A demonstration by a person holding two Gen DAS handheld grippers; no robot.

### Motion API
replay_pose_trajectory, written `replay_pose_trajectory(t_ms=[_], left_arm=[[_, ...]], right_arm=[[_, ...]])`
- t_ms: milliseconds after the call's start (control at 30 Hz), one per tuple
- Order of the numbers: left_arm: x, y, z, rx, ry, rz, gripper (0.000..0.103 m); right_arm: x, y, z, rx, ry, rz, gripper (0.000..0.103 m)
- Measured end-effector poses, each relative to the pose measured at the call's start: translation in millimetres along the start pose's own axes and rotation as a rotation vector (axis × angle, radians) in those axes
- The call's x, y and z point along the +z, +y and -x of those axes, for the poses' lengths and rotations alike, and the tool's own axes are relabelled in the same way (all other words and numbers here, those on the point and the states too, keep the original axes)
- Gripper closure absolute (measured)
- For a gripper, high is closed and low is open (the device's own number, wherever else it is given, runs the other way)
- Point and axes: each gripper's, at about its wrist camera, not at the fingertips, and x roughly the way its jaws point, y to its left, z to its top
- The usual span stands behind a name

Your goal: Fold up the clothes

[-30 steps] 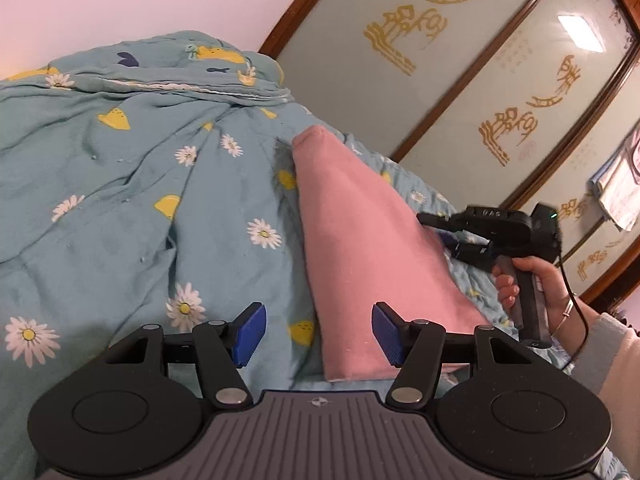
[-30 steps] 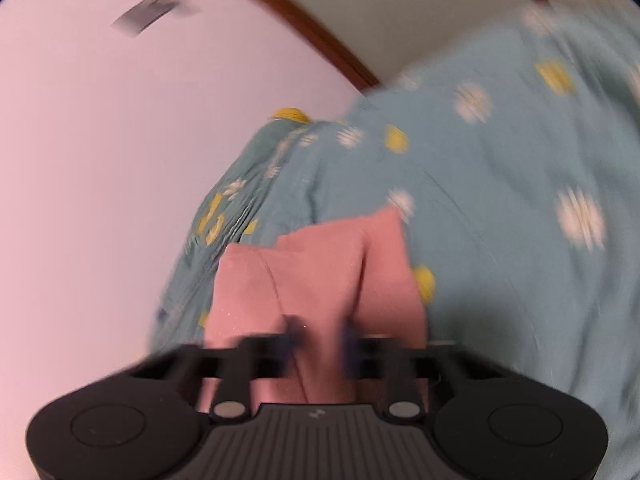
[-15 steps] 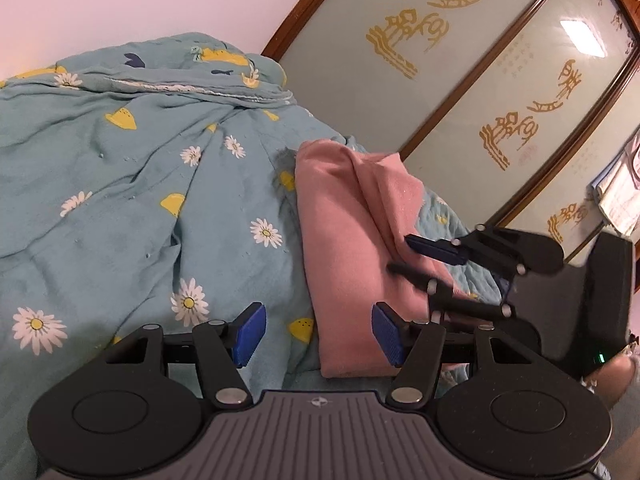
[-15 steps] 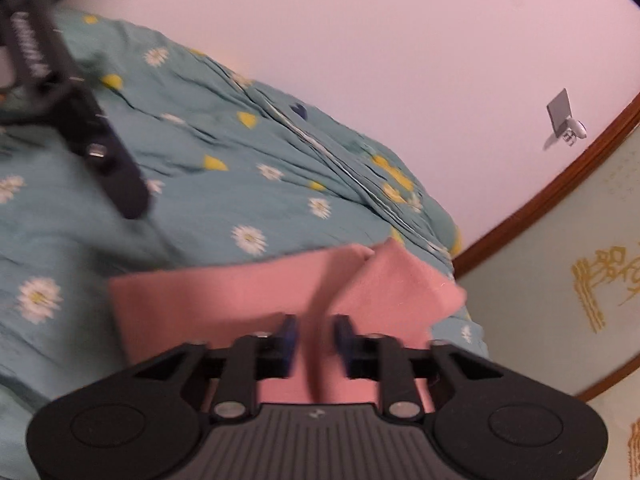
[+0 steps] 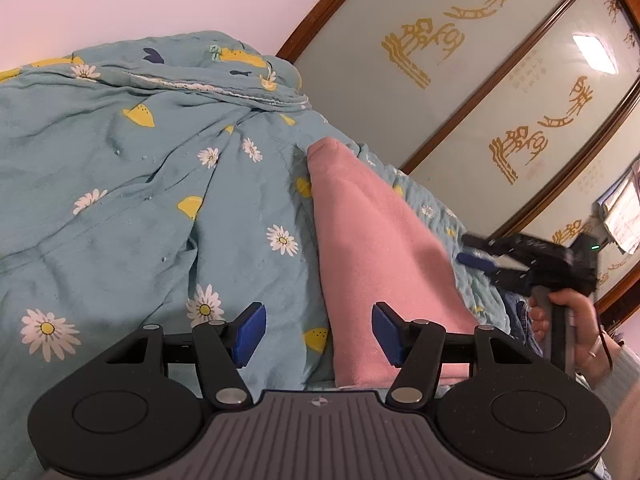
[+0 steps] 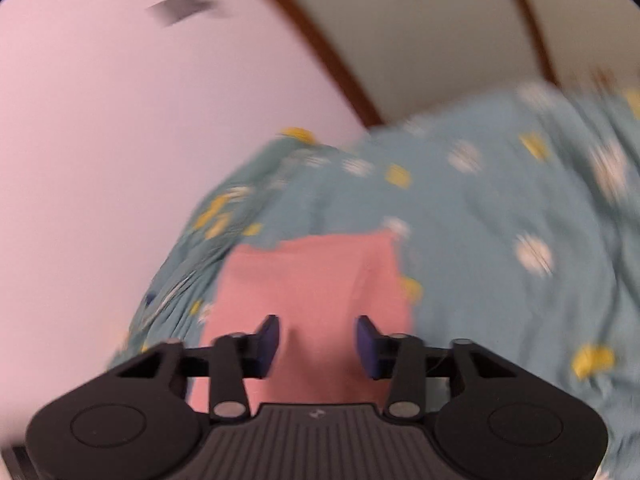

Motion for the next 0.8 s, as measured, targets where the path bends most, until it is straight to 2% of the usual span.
replay_pose_trajectory(t_ms=[67, 200, 267, 333, 467, 600, 633, 700, 800], left_arm=[[0, 0, -1, 0.000, 0.004, -0.001, 0.045], [-1, 2, -4, 0.000, 0.014, 0.001, 0.045], [-3, 3, -6, 0.000, 0.021, 0.008, 0.045], [-3, 3, -6, 0.002, 0.024, 0.009, 0.045], [-4, 2, -6, 0.006, 0.027, 0.005, 0.045], [-5, 1, -7, 0.011, 0.035, 0.003, 0.045], [-5, 0, -6, 0.010, 0.034, 0.004, 0.045], [-4, 1, -5, 0.010, 0.031, 0.007, 0.045], [-4, 3, -3, 0.017, 0.016, 0.023, 0.045]], right_arm=[[-4, -17, -5, 0.077, 0.069, -0.072, 0.068], [-17, -26, -18, 0.049, 0.171, -0.042, 0.068], [-22, -31, -18, 0.092, 0.162, -0.087, 0.068], [-25, -26, -15, 0.125, 0.123, -0.080, 0.087], [-33, 26, -7, 0.025, 0.043, 0.200, 0.089], [-61, 100, -5, -0.226, 0.014, 0.607, 0.089], [-66, 112, -8, -0.266, 0.008, 0.676, 0.089], [-95, 150, -15, -0.378, -0.033, 0.918, 0.089], [-137, 187, -27, -0.424, -0.052, 1.215, 0.089]])
